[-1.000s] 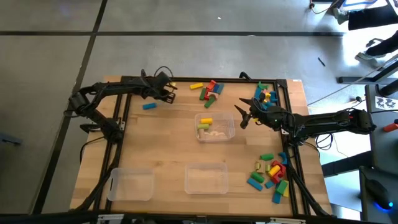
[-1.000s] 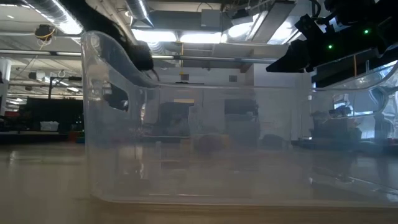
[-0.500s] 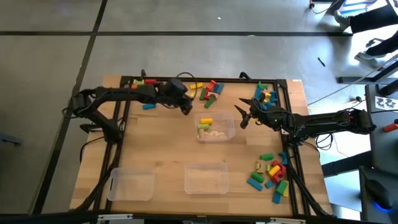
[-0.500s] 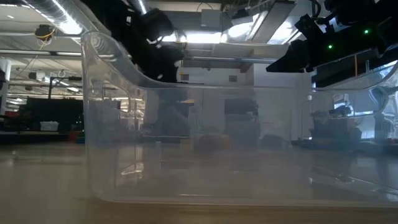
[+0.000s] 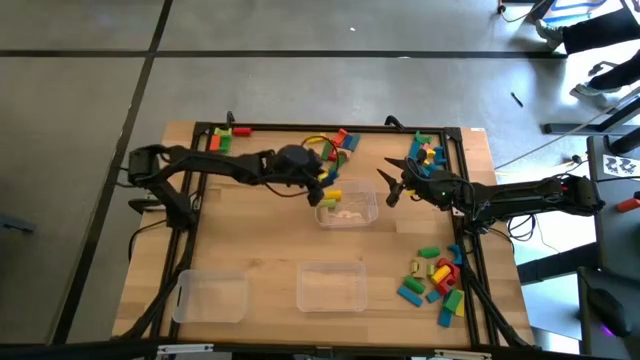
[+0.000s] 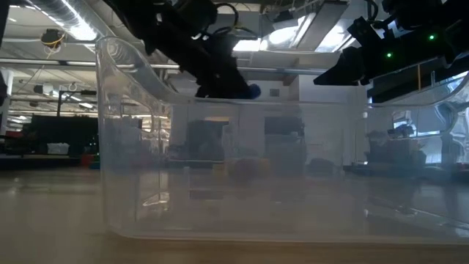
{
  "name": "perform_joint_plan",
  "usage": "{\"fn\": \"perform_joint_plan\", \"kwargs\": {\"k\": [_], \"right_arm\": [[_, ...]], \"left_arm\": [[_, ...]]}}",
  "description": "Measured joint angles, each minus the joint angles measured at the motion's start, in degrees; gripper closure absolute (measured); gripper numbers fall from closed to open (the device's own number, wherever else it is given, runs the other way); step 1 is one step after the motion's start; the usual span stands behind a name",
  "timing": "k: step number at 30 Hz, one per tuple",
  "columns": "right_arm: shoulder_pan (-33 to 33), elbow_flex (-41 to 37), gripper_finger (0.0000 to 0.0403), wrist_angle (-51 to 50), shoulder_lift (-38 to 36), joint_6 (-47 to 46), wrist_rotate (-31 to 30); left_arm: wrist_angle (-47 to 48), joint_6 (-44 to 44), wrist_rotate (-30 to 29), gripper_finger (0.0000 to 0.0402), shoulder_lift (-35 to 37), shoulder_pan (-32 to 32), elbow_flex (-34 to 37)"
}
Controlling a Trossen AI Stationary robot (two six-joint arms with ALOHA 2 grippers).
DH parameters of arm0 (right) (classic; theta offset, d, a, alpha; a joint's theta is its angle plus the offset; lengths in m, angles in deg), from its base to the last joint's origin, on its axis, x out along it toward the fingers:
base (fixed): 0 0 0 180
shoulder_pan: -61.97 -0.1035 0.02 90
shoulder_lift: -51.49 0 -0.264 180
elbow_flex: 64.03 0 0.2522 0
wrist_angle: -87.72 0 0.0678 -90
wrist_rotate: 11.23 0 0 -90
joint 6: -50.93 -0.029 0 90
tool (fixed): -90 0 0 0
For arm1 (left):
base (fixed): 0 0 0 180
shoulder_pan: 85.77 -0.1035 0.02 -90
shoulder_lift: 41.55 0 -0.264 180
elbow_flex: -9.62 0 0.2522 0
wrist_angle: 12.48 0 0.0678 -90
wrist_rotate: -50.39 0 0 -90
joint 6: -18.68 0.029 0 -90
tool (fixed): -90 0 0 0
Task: Sort blocks by size
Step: Put the blue cylindrical block into the top transparent bin
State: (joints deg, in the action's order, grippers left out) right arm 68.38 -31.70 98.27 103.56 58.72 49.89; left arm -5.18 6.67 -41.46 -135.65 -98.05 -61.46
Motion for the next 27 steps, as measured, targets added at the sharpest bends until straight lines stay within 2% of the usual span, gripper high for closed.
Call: {"fn": "perform_joint_plan", "kwargs": {"k": [11, 16, 23, 27], "right_arm": [[0.00, 0.00, 0.0217, -0.02, -0.02, -0.02, 0.00], [-0.02, 0.00, 0.0217, -0.03, 0.00, -0.02, 0.01], [-0.01, 0.00, 0.0217, -0.02, 0.00, 0.00, 0.00], [0.00, 0.00, 0.0217, -0.13, -0.02, 0.00, 0.00]], "left_arm": [[-15.95, 0.93, 0.00, 0.0257, -8.04, 2.57, -0.24], [-12.43, 2.28, 0.00, 0.0257, -10.28, 2.59, -5.02], [-4.99, 9.81, -0.35, 0.0257, -15.24, 2.56, -13.27], [-3.49, 14.67, -0.46, 0.0257, -17.62, 2.55, -15.22]]}}
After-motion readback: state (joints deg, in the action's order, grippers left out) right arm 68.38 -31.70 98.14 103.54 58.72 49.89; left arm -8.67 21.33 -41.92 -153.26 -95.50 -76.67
